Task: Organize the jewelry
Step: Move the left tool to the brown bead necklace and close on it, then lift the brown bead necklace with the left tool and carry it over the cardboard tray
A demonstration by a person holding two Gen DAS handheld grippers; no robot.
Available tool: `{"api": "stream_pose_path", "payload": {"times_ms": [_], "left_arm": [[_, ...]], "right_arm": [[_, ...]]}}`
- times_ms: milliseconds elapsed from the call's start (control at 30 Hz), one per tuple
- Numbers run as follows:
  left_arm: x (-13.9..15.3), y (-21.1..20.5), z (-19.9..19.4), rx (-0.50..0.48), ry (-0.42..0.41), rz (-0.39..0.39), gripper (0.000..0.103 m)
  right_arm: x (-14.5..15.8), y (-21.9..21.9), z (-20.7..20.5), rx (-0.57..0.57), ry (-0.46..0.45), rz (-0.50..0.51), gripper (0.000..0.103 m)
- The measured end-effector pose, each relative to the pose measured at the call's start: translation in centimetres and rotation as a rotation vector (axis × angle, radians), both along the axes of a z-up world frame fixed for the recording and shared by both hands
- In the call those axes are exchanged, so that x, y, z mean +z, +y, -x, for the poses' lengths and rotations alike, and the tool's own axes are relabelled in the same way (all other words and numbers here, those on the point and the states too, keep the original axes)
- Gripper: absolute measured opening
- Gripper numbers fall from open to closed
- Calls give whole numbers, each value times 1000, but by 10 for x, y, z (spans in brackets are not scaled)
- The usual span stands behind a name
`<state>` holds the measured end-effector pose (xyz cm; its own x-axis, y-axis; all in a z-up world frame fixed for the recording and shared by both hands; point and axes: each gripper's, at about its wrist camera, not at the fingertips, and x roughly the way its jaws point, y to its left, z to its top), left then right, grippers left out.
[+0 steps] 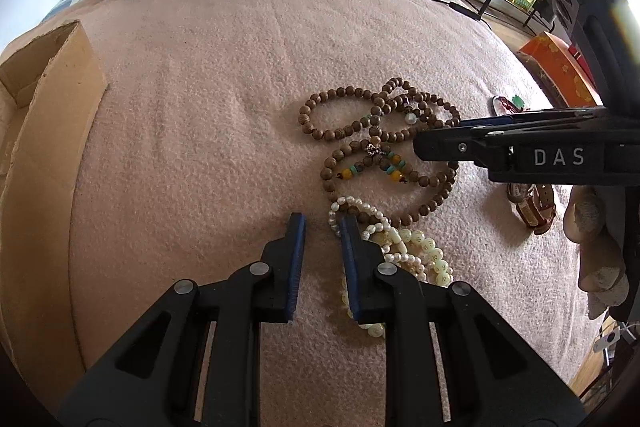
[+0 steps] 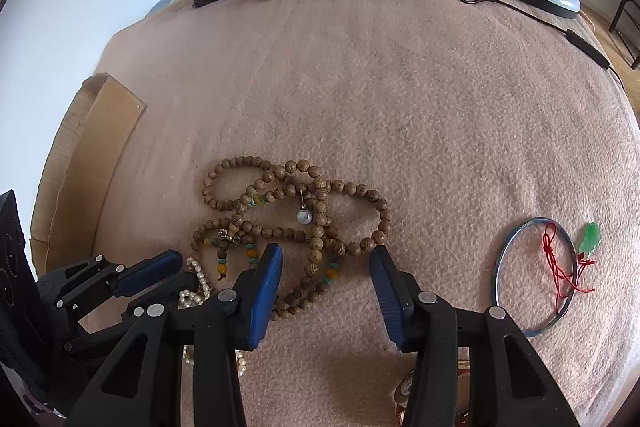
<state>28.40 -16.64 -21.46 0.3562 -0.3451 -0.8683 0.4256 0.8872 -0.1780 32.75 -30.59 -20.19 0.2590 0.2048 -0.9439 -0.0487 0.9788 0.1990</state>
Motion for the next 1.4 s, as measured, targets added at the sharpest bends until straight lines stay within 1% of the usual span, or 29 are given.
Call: {"api": "stream_pose_path", "payload": {"times_ms": [33, 100, 133, 167, 200, 233, 300, 367, 433, 633, 867, 1233, 1400], "left_arm": [[-1, 0, -1, -2, -2, 2, 18], [-2, 3, -5, 15, 9, 29, 14], [-3, 5, -7, 26, 14, 45, 10], [-3, 7, -8, 38, 18, 59, 6], [-4, 10, -9, 50, 19, 69, 4], [-4, 11, -9, 55, 20, 79, 4], [-4, 13, -8, 61, 16, 92, 3], [-3, 13, -6, 63, 6, 96, 2], [0, 15, -5, 72, -1, 102, 1], [17, 24, 2, 98, -37, 135, 1], [47, 30, 16, 87, -97, 161, 1], [98, 37, 43, 75, -183, 208, 1], [120, 43, 57, 73, -225, 222, 1]], "right_arm": [[-1, 2, -1, 4, 2, 11, 49], [-3, 6, -4, 13, 2, 34, 48], [-4, 8, -5, 12, -1, 43, 44], [-4, 10, -6, 10, -4, 52, 37], [-4, 11, -8, 9, -6, 58, 35], [-4, 11, -9, 8, -8, 57, 31], [-4, 11, -9, 9, -13, 58, 21], [-3, 11, -9, 11, -19, 51, 9], [-2, 11, -8, 10, -24, 44, 5], [9, 4, 3, -1, -59, -13, 4], [40, -3, 22, -12, -127, -42, 4], [97, 6, 54, 21, -241, 3, 4], [119, 13, 61, 36, -282, 25, 4]]}}
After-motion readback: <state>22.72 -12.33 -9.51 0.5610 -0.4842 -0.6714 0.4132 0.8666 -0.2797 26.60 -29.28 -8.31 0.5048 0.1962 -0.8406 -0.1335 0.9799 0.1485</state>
